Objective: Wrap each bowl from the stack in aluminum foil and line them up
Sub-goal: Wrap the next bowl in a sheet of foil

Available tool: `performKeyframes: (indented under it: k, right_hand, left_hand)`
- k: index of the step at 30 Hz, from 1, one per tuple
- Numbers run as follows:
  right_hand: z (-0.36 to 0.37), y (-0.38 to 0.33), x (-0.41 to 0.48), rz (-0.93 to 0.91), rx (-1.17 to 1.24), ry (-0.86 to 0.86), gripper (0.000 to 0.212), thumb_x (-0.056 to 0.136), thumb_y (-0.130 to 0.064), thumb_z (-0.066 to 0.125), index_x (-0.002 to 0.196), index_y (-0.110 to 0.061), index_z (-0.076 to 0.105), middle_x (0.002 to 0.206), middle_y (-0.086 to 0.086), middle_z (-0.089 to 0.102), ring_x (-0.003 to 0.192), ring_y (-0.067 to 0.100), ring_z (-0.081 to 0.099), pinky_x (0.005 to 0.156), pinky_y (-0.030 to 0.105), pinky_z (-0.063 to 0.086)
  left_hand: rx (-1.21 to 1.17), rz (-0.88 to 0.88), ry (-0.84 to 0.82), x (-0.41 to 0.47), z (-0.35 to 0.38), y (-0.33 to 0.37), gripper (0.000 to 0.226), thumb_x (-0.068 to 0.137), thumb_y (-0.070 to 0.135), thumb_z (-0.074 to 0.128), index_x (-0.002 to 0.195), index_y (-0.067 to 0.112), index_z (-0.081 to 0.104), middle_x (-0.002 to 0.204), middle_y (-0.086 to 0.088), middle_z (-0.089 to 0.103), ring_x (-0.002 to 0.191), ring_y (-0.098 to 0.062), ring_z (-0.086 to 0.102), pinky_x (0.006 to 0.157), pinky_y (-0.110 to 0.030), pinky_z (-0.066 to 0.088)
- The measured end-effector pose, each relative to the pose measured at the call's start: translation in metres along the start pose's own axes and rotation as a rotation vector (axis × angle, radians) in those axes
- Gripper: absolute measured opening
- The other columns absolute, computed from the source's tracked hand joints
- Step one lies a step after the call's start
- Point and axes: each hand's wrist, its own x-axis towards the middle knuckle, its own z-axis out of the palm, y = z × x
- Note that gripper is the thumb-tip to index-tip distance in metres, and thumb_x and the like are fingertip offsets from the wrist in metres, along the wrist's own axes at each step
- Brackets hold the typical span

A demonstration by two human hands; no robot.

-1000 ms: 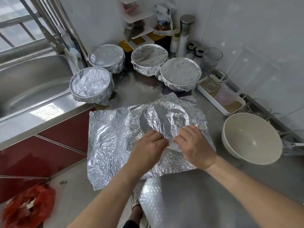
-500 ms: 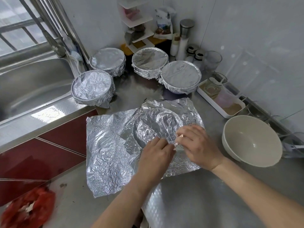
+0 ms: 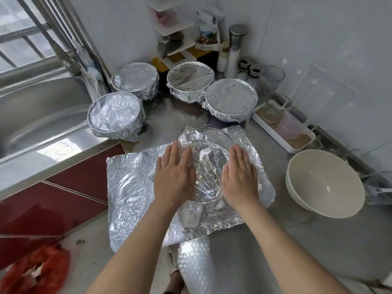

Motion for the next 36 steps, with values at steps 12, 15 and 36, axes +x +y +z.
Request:
performKeyframes:
  k: [12, 15, 36]
  right_hand:
    - [-0.003, 0.004, 0.020, -0.022, 0.168, 0.271, 0.039, 0.100, -0.019, 0.044, 0.137, -0.012, 0.052, 0.146, 0.006, 0.047, 0.138, 0.023, 0.039, 0.114, 0.045, 0.031]
    - [-0.004, 0.000, 0.017, 0.012, 0.199, 0.440, 0.028, 0.093, -0.013, 0.060, 0.119, -0.009, 0.066, 0.120, 0.007, 0.065, 0.112, 0.026, 0.056, 0.096, 0.031, 0.040]
    - [-0.036, -0.006, 0.025, 0.255, 0.133, 0.248, 0.019, 0.092, -0.017, 0.055, 0.077, -0.015, 0.066, 0.074, 0.001, 0.065, 0.071, 0.019, 0.059, 0.060, 0.027, 0.040]
  left_hand:
    - [-0.098, -0.009, 0.198, 0.000, -0.007, 0.001, 0.040, 0.093, 0.024, 0.044, 0.129, 0.009, 0.057, 0.132, -0.016, 0.057, 0.117, -0.037, 0.051, 0.099, -0.043, 0.043]
    - [-0.108, 0.052, 0.188, 0.015, -0.011, 0.005, 0.041, 0.094, 0.023, 0.047, 0.132, 0.012, 0.056, 0.139, -0.018, 0.053, 0.125, -0.037, 0.048, 0.103, -0.045, 0.041]
    - [-0.562, -0.414, 0.144, 0.017, -0.046, -0.004, 0.014, 0.085, 0.026, 0.074, 0.097, 0.024, 0.069, 0.067, 0.014, 0.064, 0.060, -0.001, 0.058, 0.052, -0.012, 0.035]
